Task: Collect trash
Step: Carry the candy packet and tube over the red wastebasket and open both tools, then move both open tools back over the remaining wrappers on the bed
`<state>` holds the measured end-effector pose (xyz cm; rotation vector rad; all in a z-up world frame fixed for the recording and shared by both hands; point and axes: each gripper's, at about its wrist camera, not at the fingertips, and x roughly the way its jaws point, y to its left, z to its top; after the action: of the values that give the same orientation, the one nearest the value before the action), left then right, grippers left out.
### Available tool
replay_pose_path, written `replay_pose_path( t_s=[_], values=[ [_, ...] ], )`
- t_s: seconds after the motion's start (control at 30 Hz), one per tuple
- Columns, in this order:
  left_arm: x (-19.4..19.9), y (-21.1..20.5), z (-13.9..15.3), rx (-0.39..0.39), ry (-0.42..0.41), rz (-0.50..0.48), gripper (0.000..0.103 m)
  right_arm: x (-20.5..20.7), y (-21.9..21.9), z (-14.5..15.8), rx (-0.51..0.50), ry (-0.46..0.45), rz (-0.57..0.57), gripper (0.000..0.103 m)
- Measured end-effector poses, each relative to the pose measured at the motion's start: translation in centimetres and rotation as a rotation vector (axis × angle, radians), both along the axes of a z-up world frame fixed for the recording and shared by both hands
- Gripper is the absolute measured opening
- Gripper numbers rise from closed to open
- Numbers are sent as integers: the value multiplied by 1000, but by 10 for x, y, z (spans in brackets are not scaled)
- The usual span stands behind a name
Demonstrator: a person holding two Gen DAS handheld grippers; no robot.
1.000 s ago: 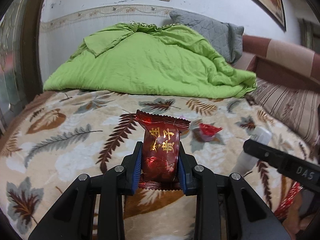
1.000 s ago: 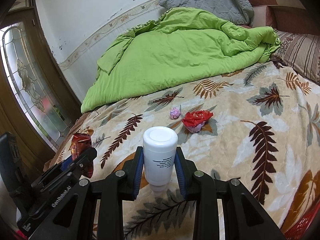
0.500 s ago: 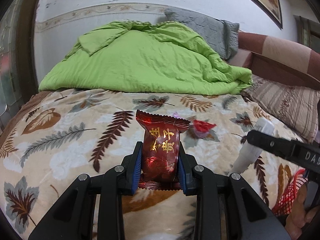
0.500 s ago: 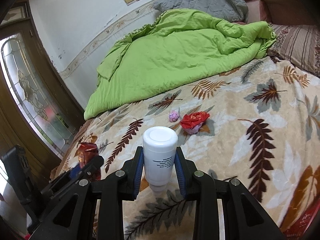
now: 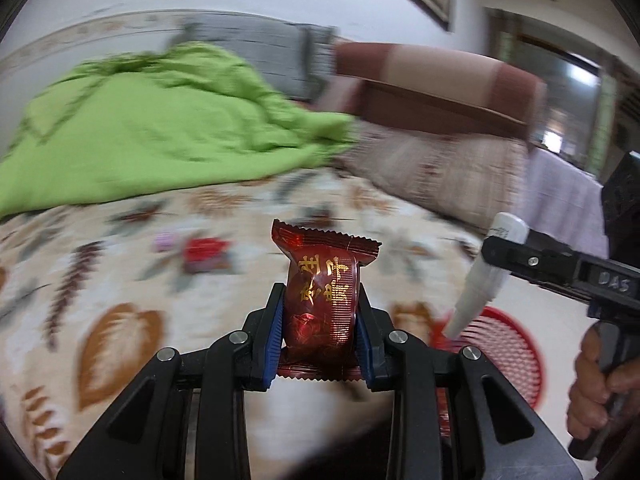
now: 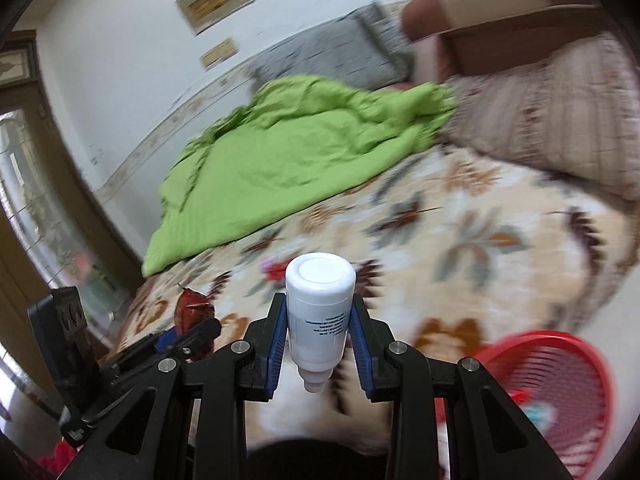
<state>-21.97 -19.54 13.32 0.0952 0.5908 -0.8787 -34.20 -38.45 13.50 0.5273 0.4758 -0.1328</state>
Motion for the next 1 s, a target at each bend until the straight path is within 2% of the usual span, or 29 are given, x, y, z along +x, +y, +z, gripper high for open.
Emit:
replay_pose_path(
  t_s=[0.2, 0.33, 0.4, 0.47, 0.5, 0.7, 0.77, 1.0],
  values=[
    [-55, -67, 3, 9, 111, -247, 30, -75, -54, -7, 3, 69, -181, 33],
    [-73, -102, -13, 42, 216, -346, 30, -102, -80, -24, 27, 129, -275, 33],
    [-80, -115, -21, 74, 235, -377, 30, -107, -89, -34, 49, 156, -292, 35],
    [-87, -127, -28, 104, 248, -394, 41, -108, -96, -43, 73, 192, -296, 50],
    [-89, -130, -30, 110, 254, -397, 42, -109, -99, -46, 86, 201, -302, 53],
    [-72, -110, -20, 78, 234, -339, 44, -101, -98, -41, 81, 161, -288, 53],
    [-59, -96, -17, 69, 213, -304, 49, -92, -93, -38, 81, 149, -263, 53],
    [-6, -42, -8, 70, 109, -82, 53, -32, -54, -33, 98, 136, -106, 53]
  ],
)
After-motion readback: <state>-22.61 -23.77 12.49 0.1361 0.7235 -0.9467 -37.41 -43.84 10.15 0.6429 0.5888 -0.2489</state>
